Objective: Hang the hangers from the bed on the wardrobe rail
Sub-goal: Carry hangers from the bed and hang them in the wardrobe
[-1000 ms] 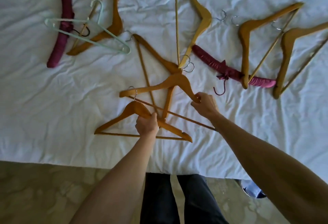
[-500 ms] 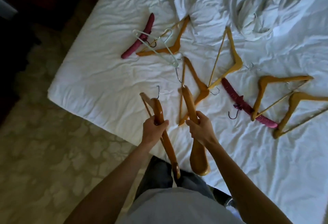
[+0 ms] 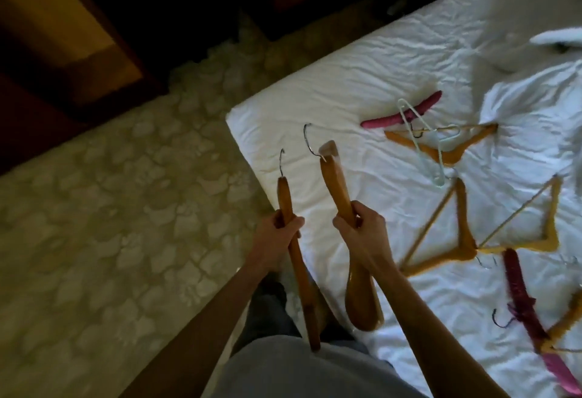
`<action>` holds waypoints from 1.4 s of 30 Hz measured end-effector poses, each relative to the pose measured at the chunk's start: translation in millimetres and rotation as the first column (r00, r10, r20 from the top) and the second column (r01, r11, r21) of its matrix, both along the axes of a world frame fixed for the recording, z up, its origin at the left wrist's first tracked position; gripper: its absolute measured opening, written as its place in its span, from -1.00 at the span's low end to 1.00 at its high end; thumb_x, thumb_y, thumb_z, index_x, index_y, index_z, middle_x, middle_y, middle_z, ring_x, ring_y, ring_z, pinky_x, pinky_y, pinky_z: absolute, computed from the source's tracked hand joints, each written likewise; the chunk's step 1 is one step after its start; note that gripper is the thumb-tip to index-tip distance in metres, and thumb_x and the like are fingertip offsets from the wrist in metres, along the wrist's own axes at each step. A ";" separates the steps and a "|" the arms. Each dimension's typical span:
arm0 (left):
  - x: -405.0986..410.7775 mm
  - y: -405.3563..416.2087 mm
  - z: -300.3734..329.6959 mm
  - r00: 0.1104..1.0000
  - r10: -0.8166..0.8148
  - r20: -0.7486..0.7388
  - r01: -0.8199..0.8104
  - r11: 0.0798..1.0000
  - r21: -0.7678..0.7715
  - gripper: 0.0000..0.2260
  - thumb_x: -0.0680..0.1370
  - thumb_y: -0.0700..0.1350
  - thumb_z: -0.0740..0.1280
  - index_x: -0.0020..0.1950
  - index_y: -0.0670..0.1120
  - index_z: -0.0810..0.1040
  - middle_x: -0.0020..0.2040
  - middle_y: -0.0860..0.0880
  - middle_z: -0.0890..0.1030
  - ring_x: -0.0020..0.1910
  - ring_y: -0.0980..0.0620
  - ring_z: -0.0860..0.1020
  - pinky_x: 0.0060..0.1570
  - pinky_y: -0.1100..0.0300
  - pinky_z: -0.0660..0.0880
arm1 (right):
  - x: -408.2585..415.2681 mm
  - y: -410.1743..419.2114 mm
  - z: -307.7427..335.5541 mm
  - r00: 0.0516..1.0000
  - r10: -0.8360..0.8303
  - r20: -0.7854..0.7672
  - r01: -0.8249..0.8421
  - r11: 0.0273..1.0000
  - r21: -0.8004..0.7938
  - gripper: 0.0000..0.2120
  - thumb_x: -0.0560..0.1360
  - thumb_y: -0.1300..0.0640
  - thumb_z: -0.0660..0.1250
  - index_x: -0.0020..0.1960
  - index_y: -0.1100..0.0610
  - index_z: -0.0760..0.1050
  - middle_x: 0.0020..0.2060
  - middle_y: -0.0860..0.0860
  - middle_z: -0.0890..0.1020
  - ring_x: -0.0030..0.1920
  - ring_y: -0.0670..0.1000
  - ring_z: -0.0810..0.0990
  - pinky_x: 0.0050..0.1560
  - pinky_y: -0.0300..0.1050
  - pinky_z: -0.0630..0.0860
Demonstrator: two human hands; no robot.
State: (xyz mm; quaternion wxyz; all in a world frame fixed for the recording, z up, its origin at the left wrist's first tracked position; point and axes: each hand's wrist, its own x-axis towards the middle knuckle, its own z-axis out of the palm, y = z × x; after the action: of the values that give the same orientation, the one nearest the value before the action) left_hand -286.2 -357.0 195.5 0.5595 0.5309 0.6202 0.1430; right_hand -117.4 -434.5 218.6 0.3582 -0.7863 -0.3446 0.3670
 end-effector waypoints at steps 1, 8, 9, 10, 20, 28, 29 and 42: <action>-23.4 14.5 3.1 0.999 0.049 0.019 -0.049 0.999 0.002 -0.79 0.58 -0.03 0.41 -0.10 -0.17 0.62 -0.39 0.03 0.58 -0.48 0.20 0.56 -0.35 0.29 0.50 | -21.6 21.5 4.6 0.999 0.036 0.010 -0.036 0.999 0.002 -0.84 0.45 0.11 0.44 -0.21 0.17 0.52 -0.45 0.06 0.53 -0.48 -0.06 0.47 -0.42 -0.15 0.44; -200.5 134.9 36.1 0.972 0.204 0.116 -0.217 0.970 0.106 -0.79 0.56 -0.04 0.41 -0.27 -0.01 0.55 -0.50 0.10 0.51 -0.54 0.19 0.49 -0.51 0.33 0.39 | -193.6 178.6 29.1 0.967 0.242 0.072 -0.247 0.967 0.061 -0.78 0.44 0.02 0.40 -0.16 0.19 0.61 -0.28 0.14 0.66 -0.26 0.12 0.63 -0.20 0.09 0.59; -225.7 150.6 41.8 0.969 0.217 0.121 -0.231 0.966 0.119 -0.79 0.55 -0.03 0.42 -0.27 0.00 0.55 -0.49 0.11 0.51 -0.51 0.15 0.48 -0.48 0.28 0.40 | -217.9 198.9 33.4 0.960 0.273 0.062 -0.277 0.958 0.070 -0.79 0.46 0.04 0.40 -0.14 0.21 0.61 -0.24 0.15 0.67 -0.24 0.12 0.64 -0.20 0.03 0.60; -250.1 164.9 47.2 0.964 0.233 0.126 -0.249 0.960 0.129 -0.81 0.53 -0.03 0.43 -0.27 -0.01 0.55 -0.47 0.11 0.51 -0.50 0.13 0.48 -0.45 0.24 0.41 | -241.3 218.3 38.6 0.951 0.306 0.049 -0.309 0.948 0.081 -0.81 0.48 0.06 0.41 -0.12 0.21 0.62 -0.22 0.15 0.68 -0.24 0.10 0.64 -0.24 -0.05 0.59; -423.5 288.5 81.6 0.890 0.418 0.184 -0.449 0.874 0.184 -0.88 0.53 -0.15 0.40 -0.16 -0.18 0.59 -0.39 -0.01 0.51 -0.49 0.15 0.47 -0.47 0.30 0.43 | -418.3 367.1 93.1 0.869 0.490 -0.069 -0.483 0.871 0.094 -0.88 0.53 -0.06 0.42 -0.07 -0.03 0.56 -0.01 0.15 0.69 -0.02 0.10 0.66 -0.10 -0.15 0.63; -525.2 438.6 86.7 0.859 0.438 0.265 -0.493 0.847 0.199 -0.88 0.54 -0.11 0.41 -0.13 -0.15 0.58 -0.34 -0.03 0.51 -0.41 0.14 0.48 -0.40 0.37 0.47 | -530.6 516.0 100.2 0.851 0.516 -0.098 -0.504 0.855 0.122 -0.89 0.55 -0.10 0.37 -0.07 -0.08 0.56 -0.04 0.17 0.69 -0.12 0.17 0.67 -0.17 -0.24 0.57; -538.2 463.0 89.5 0.859 0.438 0.265 -0.495 0.844 0.208 -0.89 0.54 -0.12 0.41 -0.14 -0.14 0.58 -0.35 -0.02 0.51 -0.43 0.16 0.48 -0.41 0.38 0.46 | -543.8 540.4 100.0 0.852 0.511 -0.114 -0.496 0.857 0.140 -0.91 0.55 -0.09 0.38 -0.09 -0.10 0.55 -0.02 0.17 0.69 -0.03 0.20 0.67 -0.08 -0.17 0.60; -689.3 724.7 150.9 0.837 0.459 0.297 -0.541 0.776 0.325 -0.84 0.54 -0.11 0.41 -0.19 -0.15 0.57 -0.36 -0.03 0.53 -0.41 0.13 0.49 -0.38 0.31 0.44 | -691.3 814.8 149.0 0.828 0.543 -0.138 -0.489 0.821 0.293 -0.95 0.54 -0.06 0.41 -0.07 -0.11 0.58 -0.12 0.01 0.70 -0.08 0.02 0.68 -0.07 -0.12 0.60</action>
State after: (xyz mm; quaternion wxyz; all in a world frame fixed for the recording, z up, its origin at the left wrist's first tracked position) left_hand -975.5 367.7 346.5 0.4413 0.4305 0.6373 0.4624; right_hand -808.7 380.4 367.6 0.3742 -0.5678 -0.5472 0.4880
